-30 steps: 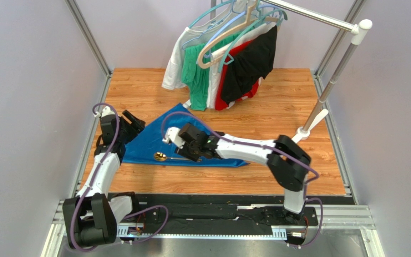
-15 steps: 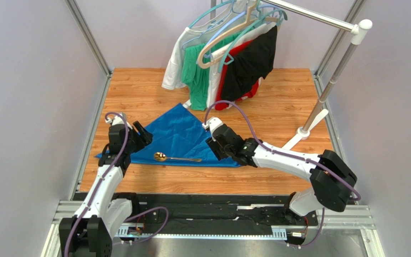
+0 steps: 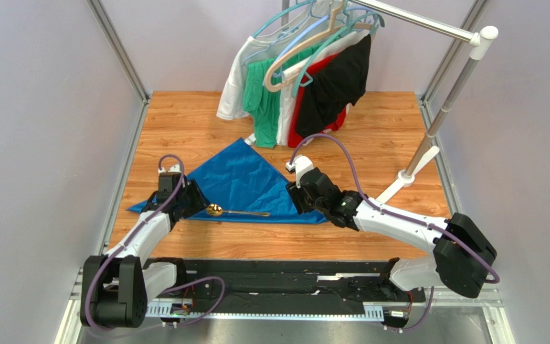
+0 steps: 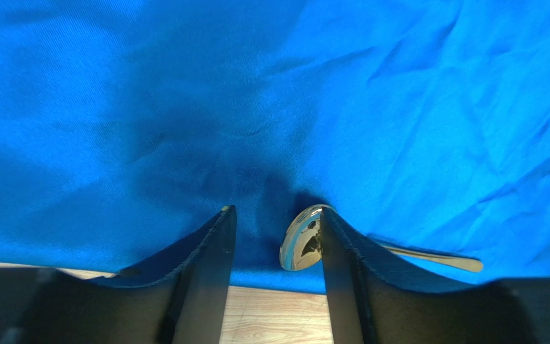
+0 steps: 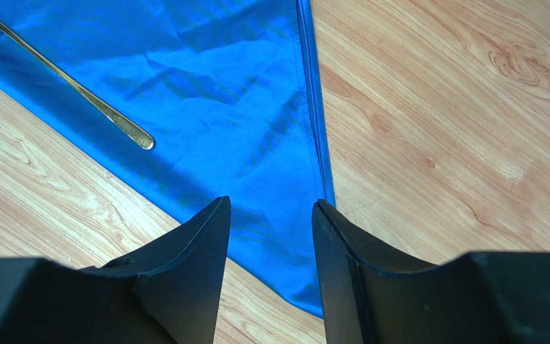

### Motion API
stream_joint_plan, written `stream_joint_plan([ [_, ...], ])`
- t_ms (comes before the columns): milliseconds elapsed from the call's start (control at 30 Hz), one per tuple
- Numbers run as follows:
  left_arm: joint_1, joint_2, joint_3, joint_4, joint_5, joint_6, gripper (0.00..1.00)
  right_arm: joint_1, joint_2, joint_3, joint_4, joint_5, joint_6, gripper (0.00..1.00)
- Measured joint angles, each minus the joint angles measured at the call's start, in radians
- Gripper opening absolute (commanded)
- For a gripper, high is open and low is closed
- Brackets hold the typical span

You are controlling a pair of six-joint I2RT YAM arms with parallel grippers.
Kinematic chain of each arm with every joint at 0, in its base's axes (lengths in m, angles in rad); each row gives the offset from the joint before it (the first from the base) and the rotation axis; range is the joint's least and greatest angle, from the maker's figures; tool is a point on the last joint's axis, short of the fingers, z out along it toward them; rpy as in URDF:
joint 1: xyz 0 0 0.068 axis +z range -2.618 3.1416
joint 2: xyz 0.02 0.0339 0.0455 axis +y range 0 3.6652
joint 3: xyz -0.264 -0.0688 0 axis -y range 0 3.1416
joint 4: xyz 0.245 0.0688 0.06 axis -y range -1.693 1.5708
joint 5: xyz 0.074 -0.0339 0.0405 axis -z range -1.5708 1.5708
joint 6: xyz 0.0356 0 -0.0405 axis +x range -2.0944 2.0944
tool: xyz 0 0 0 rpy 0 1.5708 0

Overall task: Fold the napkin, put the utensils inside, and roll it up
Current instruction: Place the utensil onto the napkin

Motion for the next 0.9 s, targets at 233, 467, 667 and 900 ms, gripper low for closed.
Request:
stream_joint_plan([
  [233, 0.0, 0.019, 0.003, -0.001, 0.025, 0.013, 0.45, 0.0, -0.013, -0.017, 0.018, 0.0, 0.015, 0.5],
  [467, 0.0, 0.059, 0.031, -0.001, 0.044, 0.019, 0.38, 0.0, -0.014, -0.018, 0.021, 0.001, 0.018, 0.49],
  [667, -0.001, 0.077, 0.035, -0.003, 0.05, 0.021, 0.34, 0.0, -0.019, -0.018, 0.03, 0.002, 0.019, 0.49],
  [900, -0.009, 0.075, 0.035, -0.007, 0.049, 0.025, 0.27, 0.0, -0.019, -0.018, 0.035, 0.002, 0.019, 0.49],
])
